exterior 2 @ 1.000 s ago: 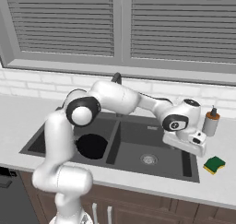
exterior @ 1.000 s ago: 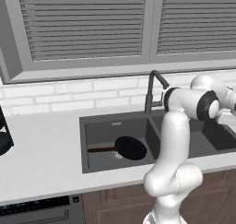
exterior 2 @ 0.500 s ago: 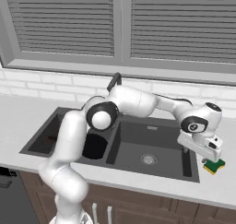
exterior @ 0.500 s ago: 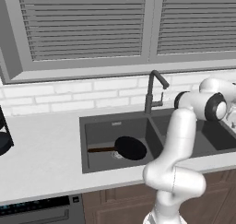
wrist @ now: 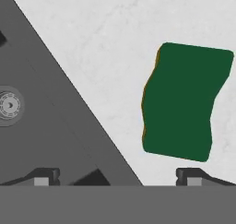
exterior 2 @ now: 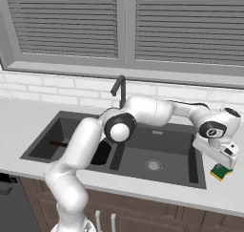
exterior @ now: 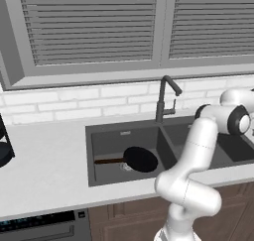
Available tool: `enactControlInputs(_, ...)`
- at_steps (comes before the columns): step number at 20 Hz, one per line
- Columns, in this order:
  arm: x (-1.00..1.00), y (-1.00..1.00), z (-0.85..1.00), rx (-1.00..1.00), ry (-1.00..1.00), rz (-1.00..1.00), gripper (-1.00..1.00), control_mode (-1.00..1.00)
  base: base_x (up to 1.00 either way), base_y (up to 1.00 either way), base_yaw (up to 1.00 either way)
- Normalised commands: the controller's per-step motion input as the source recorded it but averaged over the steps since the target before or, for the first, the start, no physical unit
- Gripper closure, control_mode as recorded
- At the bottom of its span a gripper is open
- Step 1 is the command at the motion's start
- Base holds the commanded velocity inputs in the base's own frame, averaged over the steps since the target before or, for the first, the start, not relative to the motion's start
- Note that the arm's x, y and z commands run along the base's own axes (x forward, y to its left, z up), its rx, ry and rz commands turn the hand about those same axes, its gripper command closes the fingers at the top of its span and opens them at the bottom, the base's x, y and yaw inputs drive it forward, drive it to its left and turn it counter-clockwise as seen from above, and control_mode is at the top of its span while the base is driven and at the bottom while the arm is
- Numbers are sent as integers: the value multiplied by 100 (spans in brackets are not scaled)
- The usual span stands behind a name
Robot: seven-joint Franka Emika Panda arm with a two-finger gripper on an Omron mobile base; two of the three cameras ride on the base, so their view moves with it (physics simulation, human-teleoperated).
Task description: Pick the pan and sponge and place them into the sink. Then turn on the water.
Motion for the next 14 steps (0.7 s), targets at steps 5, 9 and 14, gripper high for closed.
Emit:
enactControlInputs(5,1,-24,-34,0,0,-4,-100,-100,0,0,0)
enactControlInputs(9,0,-11,-36,-2,0,-2,-100,-100,0,0,0)
enactControlInputs(14,0,0,-24,-5,0,-1,-100,-100,0,0,0)
